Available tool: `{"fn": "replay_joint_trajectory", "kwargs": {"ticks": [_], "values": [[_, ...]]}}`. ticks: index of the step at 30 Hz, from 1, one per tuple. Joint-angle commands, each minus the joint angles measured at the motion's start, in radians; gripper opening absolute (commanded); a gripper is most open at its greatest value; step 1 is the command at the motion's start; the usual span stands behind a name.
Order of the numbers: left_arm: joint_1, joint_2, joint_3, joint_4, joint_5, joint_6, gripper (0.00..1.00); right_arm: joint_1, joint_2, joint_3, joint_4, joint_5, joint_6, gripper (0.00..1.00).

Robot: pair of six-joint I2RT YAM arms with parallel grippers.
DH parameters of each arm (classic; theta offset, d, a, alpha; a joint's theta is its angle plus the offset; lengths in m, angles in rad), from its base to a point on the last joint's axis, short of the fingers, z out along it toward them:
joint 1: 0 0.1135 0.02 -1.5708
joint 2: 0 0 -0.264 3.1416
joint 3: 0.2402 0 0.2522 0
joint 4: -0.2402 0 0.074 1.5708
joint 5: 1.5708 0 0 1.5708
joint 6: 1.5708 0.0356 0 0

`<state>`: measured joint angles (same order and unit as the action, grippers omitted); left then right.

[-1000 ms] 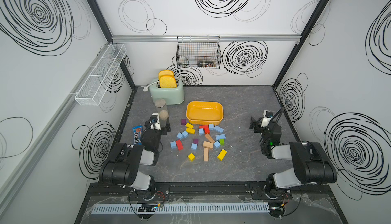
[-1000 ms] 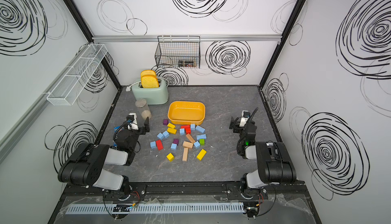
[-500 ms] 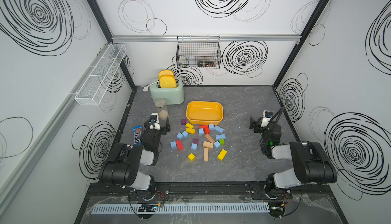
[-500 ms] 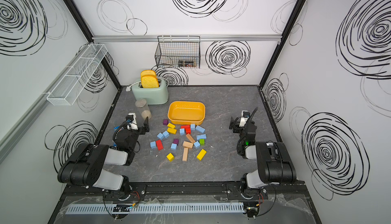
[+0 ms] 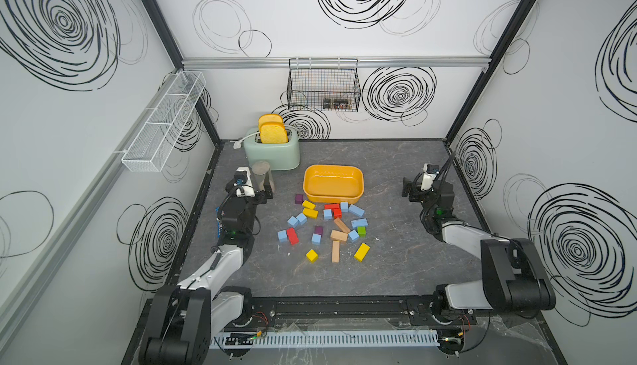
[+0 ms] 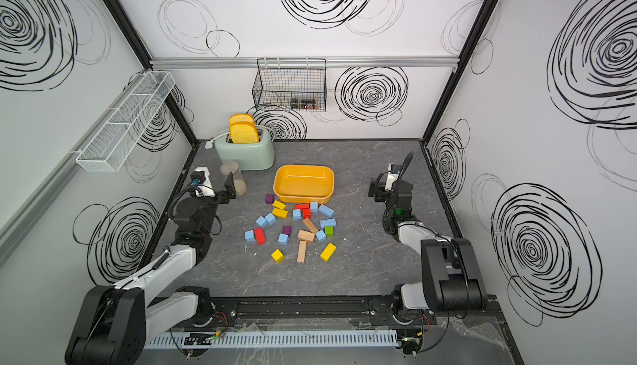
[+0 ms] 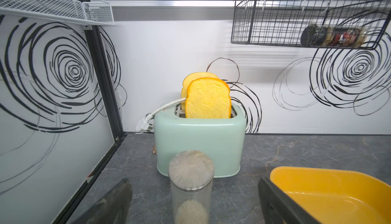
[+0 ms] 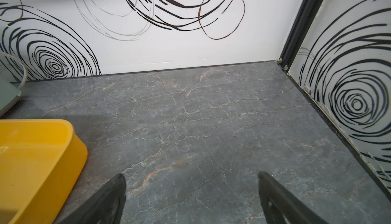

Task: Pick out the blue building blocks
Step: Pick up the building block from the center of the board.

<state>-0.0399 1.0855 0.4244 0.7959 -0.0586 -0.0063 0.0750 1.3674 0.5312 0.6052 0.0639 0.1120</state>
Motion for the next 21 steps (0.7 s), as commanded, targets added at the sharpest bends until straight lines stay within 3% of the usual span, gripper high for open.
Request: {"fn": "replay_joint_trajectory", "kwargs": {"ticks": [1, 8, 12, 21], "values": [[0.006, -0.049, 0.139, -0.261, 0.123, 0.083, 0.96, 0.006, -0.059, 0.056, -0.18, 0.009, 0.08, 0.98], [-0.001, -0.113, 0.3, -0.627, 0.305, 0.207, 0.96, 0.044, -0.134, 0.182, -0.399, -0.055, 0.113, 0.98], [-0.033, -0.164, 0.286, -0.621, 0.351, 0.167, 0.96, 0.074, -0.181, 0.22, -0.503, -0.106, 0.094, 0.98], [-0.191, -0.192, 0.331, -0.843, 0.39, 0.152, 0.96, 0.167, -0.231, 0.327, -0.795, -0.19, 0.136, 1.0]]}}
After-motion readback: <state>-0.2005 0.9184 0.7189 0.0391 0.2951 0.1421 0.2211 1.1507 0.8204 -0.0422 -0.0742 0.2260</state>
